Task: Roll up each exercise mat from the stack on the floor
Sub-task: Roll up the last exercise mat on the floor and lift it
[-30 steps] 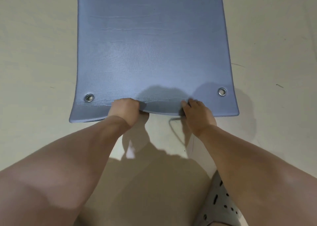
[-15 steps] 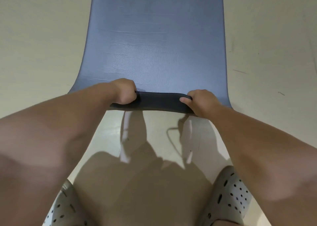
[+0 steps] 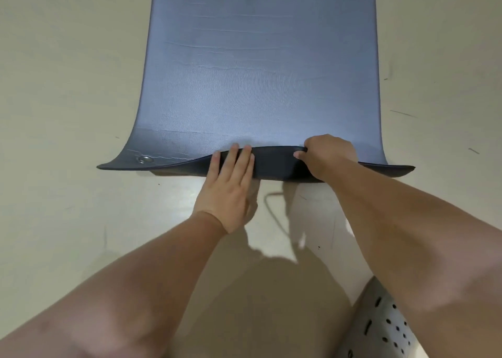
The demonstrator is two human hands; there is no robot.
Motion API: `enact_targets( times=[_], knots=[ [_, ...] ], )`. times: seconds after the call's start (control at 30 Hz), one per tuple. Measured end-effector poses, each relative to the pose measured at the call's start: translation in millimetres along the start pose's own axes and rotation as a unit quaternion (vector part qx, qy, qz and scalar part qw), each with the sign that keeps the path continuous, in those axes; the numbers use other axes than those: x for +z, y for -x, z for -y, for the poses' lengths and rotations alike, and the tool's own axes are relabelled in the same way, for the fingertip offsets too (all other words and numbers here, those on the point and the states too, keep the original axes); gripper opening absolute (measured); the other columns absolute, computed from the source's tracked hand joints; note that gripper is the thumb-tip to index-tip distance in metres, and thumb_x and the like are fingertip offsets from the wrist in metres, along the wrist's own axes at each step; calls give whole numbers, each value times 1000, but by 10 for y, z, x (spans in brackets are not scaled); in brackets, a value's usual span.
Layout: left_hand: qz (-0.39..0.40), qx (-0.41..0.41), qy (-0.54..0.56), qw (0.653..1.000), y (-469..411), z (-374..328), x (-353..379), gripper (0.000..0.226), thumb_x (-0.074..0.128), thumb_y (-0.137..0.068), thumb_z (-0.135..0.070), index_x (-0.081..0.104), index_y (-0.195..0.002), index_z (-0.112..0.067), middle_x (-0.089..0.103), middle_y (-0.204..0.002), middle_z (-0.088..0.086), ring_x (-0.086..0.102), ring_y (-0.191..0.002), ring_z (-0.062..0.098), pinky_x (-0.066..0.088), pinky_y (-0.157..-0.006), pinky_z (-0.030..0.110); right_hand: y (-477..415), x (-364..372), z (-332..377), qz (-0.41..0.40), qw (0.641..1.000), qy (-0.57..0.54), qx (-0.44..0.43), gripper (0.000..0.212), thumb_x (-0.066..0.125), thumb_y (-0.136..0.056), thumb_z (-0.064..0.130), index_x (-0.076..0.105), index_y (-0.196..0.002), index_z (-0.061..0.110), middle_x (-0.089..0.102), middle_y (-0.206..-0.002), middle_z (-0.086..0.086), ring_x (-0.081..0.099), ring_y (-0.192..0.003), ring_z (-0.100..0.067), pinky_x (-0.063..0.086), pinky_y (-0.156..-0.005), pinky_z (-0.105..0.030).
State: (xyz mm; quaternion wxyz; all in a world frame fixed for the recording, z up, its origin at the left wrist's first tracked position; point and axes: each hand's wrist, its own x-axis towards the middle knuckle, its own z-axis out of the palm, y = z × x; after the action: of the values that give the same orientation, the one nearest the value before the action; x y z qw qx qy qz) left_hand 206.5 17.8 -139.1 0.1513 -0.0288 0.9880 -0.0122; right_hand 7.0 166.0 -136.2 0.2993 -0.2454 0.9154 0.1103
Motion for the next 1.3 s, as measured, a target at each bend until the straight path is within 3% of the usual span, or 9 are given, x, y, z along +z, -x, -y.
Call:
enact_targets(
  times=[0.1,0.23,0.37,0.47,0.57,0.73,0.9,1.13,1.3],
  knots=[
    [74,-21,-30,997,-66,111,60,95,43,-94,-48,-9,-159,-3,-18,-167,17,-17,-153,38,-14,-119,57,63,37,7,-58,997,48,-22,37,39,-109,48,57,-98,17,57,-89,0,54,-94,-26,39,-77,-36],
    [148,-15,-36,988,-308,204,57,93,37,-100,-53,-18,-157,-4,-16,-168,15,-14,-155,35,-7,-123,57,201,256,109,-218,970,63,-84,20,58,-101,27,61,-120,21,56,-122,-8,47,-114,-33,35,-95,-45],
    [196,-20,27,980,-552,302,-75,75,29,-103,-35,-11,-160,-7,-3,-170,10,-5,-157,27,-2,-125,54,412,604,225,-222,942,118,-221,53,62,-93,34,56,-144,21,46,-152,-11,37,-141,-35,25,-113,-53],
    [198,-15,35,979,-578,347,-12,72,26,-106,-35,-15,-159,-9,-12,-170,8,-10,-156,25,-4,-125,53,544,791,225,-150,959,143,-194,76,45,-104,45,17,-164,7,15,-171,-13,14,-158,-34,3,-125,-56],
    [178,-17,32,983,-526,337,64,72,25,-107,-37,-17,-158,-9,-16,-169,8,-13,-156,26,-7,-124,55,493,794,251,-98,967,161,-173,76,27,-110,43,-15,-162,7,-14,-173,-12,-9,-160,-32,-9,-125,-58],
    [78,-13,8,997,-346,273,83,68,2,-100,-35,-11,-160,-7,-15,-169,10,-11,-156,30,-5,-123,56,306,599,355,-69,979,100,-167,64,34,-112,25,2,-165,11,8,-174,-8,6,-161,-27,0,-127,-56],
    [52,9,-12,999,-89,70,249,70,32,-103,-28,0,-159,-3,-8,-169,16,-7,-154,39,-4,-121,59,183,487,404,-48,981,96,-161,59,40,-109,18,17,-163,13,20,-172,-8,22,-157,-26,15,-127,-56],
    [120,-75,4,990,-255,-10,103,70,23,-99,-21,-9,-159,-4,-3,-167,16,-4,-154,39,6,-120,67,197,624,323,-82,976,142,-143,71,41,-110,40,0,-166,22,17,-170,-7,22,-153,-36,17,-127,-56],
    [130,-45,-10,990,-400,220,114,74,42,-100,-18,1,-161,-9,16,-165,7,17,-150,29,16,-120,60,193,568,220,-75,969,168,-167,79,45,-105,22,-5,-166,24,19,-167,-12,22,-154,-33,12,-129,-48]
  ],
)
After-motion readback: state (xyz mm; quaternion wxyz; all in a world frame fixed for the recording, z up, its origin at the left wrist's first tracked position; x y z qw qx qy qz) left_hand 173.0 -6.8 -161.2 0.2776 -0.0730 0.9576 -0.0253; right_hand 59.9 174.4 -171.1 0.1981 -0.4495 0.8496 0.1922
